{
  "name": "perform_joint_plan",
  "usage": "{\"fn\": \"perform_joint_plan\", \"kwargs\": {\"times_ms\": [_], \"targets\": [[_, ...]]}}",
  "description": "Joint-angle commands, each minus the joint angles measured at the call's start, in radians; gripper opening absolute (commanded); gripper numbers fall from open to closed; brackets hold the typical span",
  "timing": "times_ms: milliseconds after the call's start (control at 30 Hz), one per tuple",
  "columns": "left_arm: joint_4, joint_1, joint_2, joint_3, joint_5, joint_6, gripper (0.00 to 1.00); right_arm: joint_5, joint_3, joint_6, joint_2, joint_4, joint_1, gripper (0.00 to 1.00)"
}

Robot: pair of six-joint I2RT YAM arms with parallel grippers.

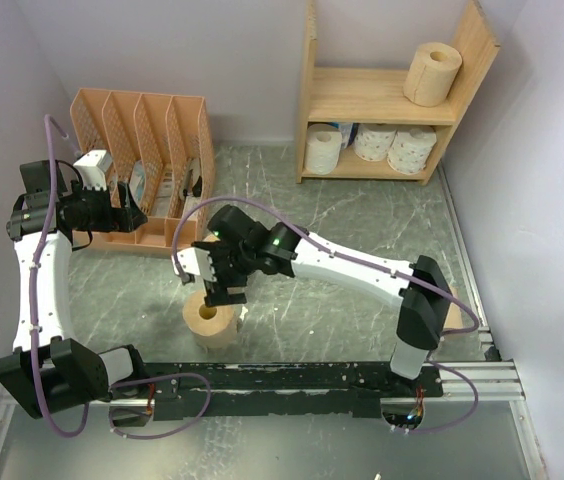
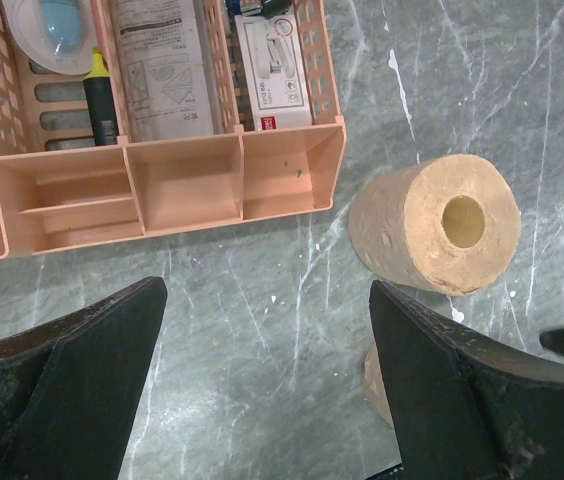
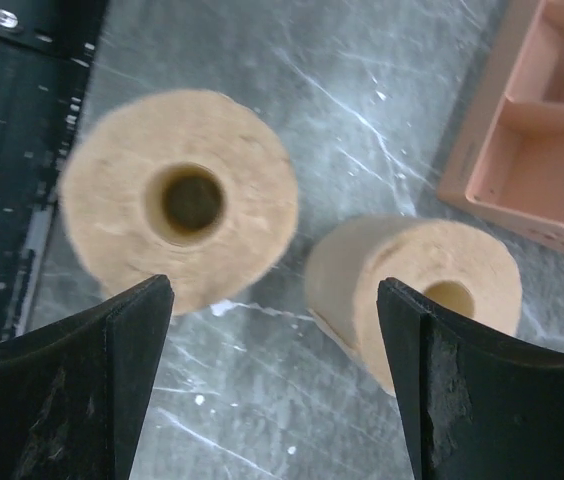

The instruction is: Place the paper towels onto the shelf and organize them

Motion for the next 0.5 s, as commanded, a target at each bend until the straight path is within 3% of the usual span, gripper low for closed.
{"fn": "perform_joint_plan", "kwargs": {"times_ms": [0, 467], "targets": [[-0.011, 0.011, -0.005, -0.007, 0.015, 0.004, 0.95, -0.031, -0.027, 0.050, -0.051, -0.039, 0.062, 0.84], [0.003, 0.010, -0.021, -0.033, -0.002, 0.001, 0.95, 0.083, -0.185, 0.119, -0.078, 0.109, 0.182, 0.79]]}}
